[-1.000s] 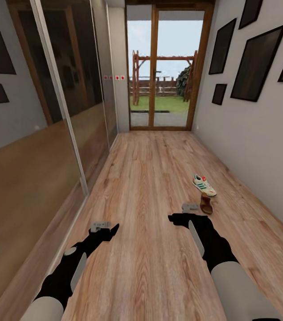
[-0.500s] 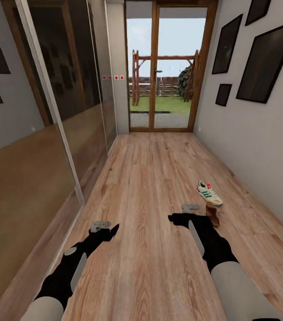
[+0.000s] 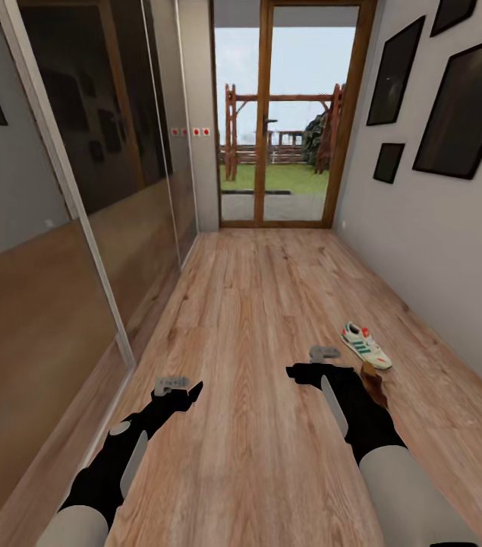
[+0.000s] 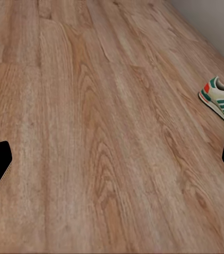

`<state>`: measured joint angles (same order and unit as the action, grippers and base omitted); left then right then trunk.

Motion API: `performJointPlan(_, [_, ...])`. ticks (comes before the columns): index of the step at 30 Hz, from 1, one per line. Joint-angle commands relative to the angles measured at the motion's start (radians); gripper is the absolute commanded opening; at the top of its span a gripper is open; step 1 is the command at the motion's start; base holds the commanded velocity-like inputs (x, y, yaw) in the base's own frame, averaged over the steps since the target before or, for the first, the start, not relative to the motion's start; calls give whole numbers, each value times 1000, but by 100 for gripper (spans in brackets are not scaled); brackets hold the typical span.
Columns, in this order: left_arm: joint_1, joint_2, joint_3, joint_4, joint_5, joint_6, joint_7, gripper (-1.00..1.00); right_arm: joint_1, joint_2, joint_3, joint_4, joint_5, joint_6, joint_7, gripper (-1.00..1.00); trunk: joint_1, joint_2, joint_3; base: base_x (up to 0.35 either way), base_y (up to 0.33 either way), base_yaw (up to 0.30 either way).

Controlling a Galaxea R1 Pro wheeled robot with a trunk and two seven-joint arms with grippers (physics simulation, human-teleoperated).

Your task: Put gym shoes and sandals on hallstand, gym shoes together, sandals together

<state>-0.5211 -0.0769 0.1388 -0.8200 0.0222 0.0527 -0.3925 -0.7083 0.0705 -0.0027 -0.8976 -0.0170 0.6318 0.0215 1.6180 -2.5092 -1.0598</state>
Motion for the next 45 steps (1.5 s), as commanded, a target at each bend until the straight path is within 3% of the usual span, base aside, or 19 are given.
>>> performJointPlan(1, [-1, -1, 5, -1, 2, 6, -8, 100, 0, 0, 0, -1, -1, 5, 2, 100, 0, 0, -1, 348, 0, 0])
performJointPlan(45, [0, -1, 5, -1, 2, 5, -8, 100, 0, 0, 0, -1, -3, 5, 2, 100, 0, 0, 3, 348, 0, 0])
